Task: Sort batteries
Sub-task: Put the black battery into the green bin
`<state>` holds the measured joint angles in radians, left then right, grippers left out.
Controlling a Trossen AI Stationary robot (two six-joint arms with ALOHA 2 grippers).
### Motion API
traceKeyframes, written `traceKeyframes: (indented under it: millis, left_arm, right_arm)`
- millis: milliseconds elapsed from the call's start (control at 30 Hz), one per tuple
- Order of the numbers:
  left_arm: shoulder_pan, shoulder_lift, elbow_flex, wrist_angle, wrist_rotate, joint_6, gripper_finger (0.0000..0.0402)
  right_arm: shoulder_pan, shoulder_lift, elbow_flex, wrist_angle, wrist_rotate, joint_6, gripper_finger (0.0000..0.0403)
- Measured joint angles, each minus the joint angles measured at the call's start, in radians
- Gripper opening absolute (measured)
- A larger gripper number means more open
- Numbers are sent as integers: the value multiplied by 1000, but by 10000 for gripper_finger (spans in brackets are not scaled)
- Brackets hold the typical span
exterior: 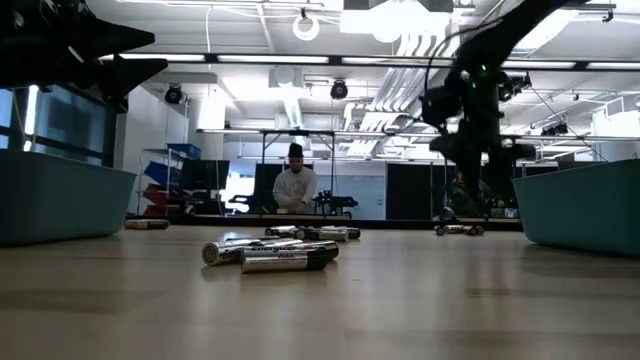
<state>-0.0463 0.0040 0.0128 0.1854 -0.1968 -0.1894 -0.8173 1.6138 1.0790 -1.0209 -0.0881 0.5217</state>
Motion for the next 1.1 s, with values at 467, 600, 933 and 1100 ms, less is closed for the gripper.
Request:
traceKeyframes:
  millis: [467,600,933,1100]
  left_arm:
    - [0,0,0,0,-105,-1,202]
    - [0,0,0,0,-107,-11,202]
    - [0,0,-1,0,-109,-35,202]
    - [0,0,-1,1,-110,-45,202]
  right_arm:
    - [-8,36,-122,293,8,81,191]
    - [-8,63,-122,296,9,81,173]
    - [-8,126,-118,360,10,83,131]
    - [-8,129,-118,352,30,79,83]
